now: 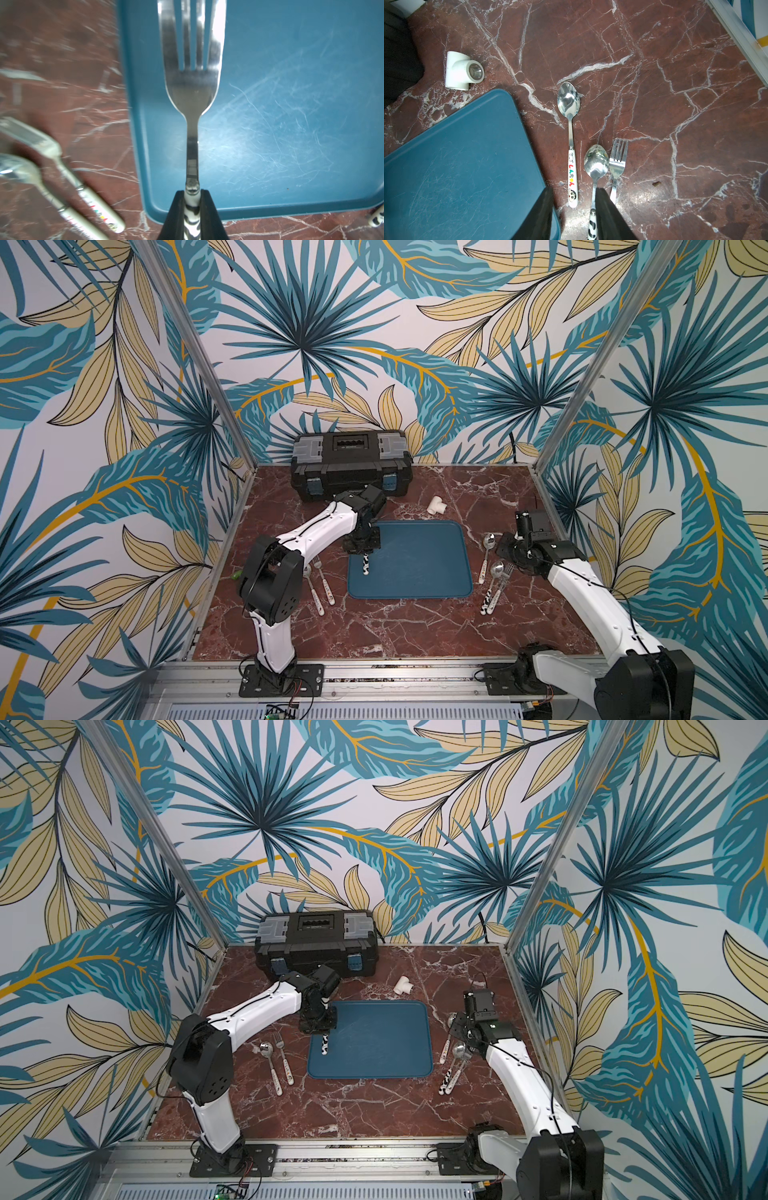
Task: Set the spoon and fork side by side
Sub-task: Place the fork on the tray.
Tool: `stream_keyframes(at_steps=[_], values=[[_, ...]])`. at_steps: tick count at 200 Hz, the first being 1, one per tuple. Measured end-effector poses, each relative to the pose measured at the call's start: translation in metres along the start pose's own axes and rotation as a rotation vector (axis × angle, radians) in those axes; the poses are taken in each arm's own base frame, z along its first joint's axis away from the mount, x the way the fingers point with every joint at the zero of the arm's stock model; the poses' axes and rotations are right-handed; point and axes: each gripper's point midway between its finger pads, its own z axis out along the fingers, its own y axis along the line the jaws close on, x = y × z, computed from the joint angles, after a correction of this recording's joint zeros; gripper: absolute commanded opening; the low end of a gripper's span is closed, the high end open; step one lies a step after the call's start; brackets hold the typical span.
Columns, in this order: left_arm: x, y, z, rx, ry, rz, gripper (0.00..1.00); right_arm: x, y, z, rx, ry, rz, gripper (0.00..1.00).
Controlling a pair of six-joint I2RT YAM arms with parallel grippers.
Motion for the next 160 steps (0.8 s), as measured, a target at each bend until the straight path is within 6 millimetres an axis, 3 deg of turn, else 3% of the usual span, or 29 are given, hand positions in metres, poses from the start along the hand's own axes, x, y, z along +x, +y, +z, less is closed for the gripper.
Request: stream_keyframes(at_steps=[34, 160], values=[[0.005, -0.001, 0.026, -0.025, 0.056, -0.009, 0.00, 0.000, 0.000, -0.001, -0.004, -0.005, 0.000, 0.41], [0.018, 0.011, 0.046, -0.066, 0.094, -0.040, 0.00, 0.001, 0.000, 0.000, -0.003, -0.003, 0.000, 0.41]])
